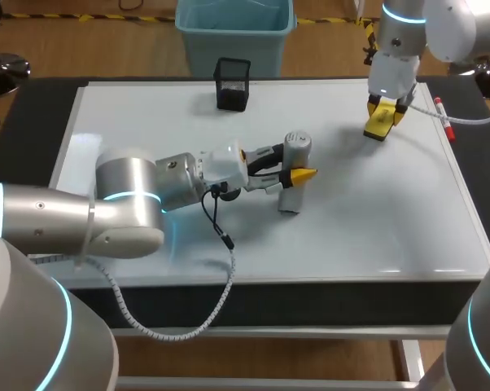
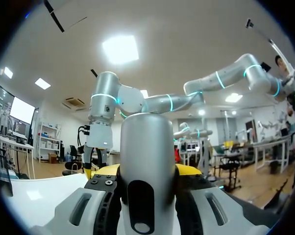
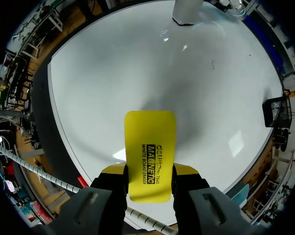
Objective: Pick up the inspection probe, press it on each red-marked spot on the whiteboard one by one, put down the probe, pick up the eraser, and wipe off all the red marks.
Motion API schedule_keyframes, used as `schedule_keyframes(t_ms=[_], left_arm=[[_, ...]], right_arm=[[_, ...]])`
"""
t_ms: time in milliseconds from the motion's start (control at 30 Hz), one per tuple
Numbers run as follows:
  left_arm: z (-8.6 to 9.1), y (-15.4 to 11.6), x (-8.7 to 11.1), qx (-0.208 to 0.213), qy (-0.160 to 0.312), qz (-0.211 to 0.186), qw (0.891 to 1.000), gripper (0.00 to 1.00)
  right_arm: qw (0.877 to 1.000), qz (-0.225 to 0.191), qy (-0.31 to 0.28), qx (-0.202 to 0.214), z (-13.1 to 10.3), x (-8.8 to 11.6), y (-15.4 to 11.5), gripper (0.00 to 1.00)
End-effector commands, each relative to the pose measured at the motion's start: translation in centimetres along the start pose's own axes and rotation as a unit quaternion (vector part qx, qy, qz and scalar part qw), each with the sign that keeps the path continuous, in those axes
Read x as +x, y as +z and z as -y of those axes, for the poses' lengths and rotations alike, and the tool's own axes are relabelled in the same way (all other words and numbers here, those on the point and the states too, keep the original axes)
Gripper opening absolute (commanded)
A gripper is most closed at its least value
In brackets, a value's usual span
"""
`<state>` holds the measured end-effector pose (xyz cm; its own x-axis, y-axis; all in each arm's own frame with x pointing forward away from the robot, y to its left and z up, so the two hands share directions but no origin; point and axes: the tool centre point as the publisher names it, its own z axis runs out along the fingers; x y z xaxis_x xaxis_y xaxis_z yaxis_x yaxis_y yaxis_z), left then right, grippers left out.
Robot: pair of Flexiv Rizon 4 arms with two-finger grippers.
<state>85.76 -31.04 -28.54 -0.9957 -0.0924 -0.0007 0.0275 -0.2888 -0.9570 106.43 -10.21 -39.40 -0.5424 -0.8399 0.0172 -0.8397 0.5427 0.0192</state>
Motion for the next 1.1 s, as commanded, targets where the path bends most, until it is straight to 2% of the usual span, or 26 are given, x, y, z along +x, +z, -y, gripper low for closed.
schedule_keyframes(t_ms=[33, 233, 467, 700, 1100], left_arm=[[0.3, -0.1, 0.1, -0.003, 0.002, 0.0, 1.0, 0.0], [1.8, -0.7, -0.2, -0.001, 0.021, 0.006, 1.0, 0.0], [4.2, -3.1, -1.6, 0.004, 0.047, 0.033, 0.998, 0.0], [5.9, -6.7, -3.7, 0.019, 0.063, 0.068, 0.996, 0.0], [8.2, -12.5, -7.9, 0.016, 0.091, 0.139, 0.986, 0.0]], right_arm=[[1.0, -0.001, -0.001, 0.001, 0.0, 0.1, -0.1, 0.0], [1.0, -0.001, -0.001, 0.001, 0.0, 0.1, -0.1, 0.0], [1.0, -0.001, -0.001, 0.001, 0.0, 0.1, -0.1, 0.0], [1.0, -0.001, -0.001, 0.001, 0.0, 0.1, -0.1, 0.0], [1.0, -0.001, -0.001, 0.001, 0.0, 0.1, -0.1, 0.0]])
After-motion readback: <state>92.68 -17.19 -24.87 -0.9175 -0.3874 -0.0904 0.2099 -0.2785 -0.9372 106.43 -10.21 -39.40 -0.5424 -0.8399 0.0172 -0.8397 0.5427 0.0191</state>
